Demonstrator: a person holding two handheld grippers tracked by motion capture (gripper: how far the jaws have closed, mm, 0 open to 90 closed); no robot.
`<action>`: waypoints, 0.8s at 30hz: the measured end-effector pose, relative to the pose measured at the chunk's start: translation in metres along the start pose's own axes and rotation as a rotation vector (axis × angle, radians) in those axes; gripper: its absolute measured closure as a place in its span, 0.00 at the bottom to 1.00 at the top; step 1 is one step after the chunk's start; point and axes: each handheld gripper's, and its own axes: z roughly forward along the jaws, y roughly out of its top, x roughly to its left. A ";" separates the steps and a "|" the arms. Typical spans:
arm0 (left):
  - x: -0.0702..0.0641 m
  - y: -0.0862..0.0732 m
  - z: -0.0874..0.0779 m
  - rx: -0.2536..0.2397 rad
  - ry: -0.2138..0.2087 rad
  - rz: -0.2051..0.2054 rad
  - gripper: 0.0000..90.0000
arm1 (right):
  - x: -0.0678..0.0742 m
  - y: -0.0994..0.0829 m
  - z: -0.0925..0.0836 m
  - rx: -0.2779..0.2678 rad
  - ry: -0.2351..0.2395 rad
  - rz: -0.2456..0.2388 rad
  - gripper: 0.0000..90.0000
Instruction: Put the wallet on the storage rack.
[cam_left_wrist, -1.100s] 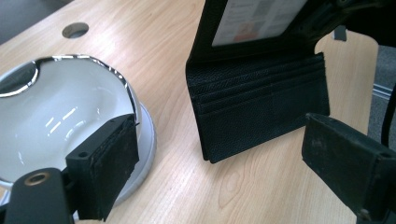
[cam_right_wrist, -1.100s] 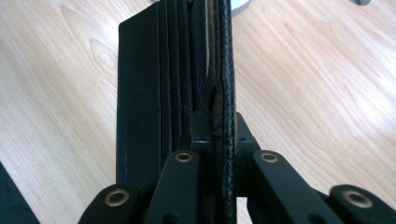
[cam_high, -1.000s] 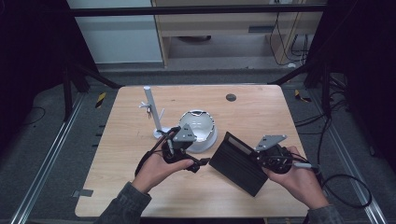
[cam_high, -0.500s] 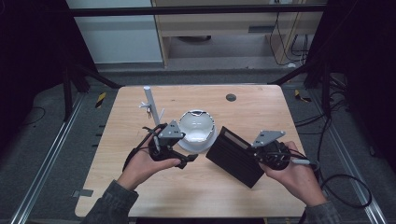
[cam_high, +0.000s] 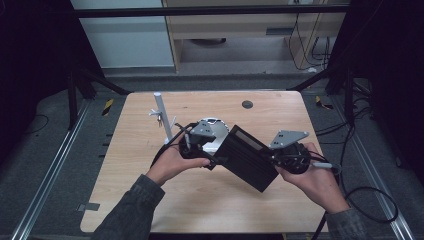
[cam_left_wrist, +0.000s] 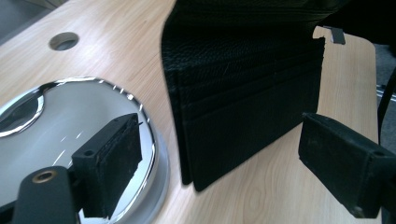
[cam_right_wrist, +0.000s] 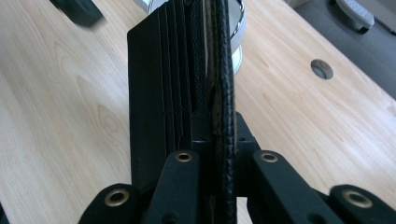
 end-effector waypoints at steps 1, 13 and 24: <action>0.003 0.002 0.007 -0.003 -0.010 -0.010 0.14 | -0.001 0.002 -0.002 -0.014 0.002 -0.002 0.94; 0.015 0.008 0.019 -0.006 -0.106 -0.050 0.50 | -0.004 0.004 -0.007 -0.106 0.011 0.008 0.94; -0.002 0.035 -0.019 0.073 -0.092 -0.028 0.88 | -0.004 -0.018 0.000 -0.157 0.015 0.018 0.93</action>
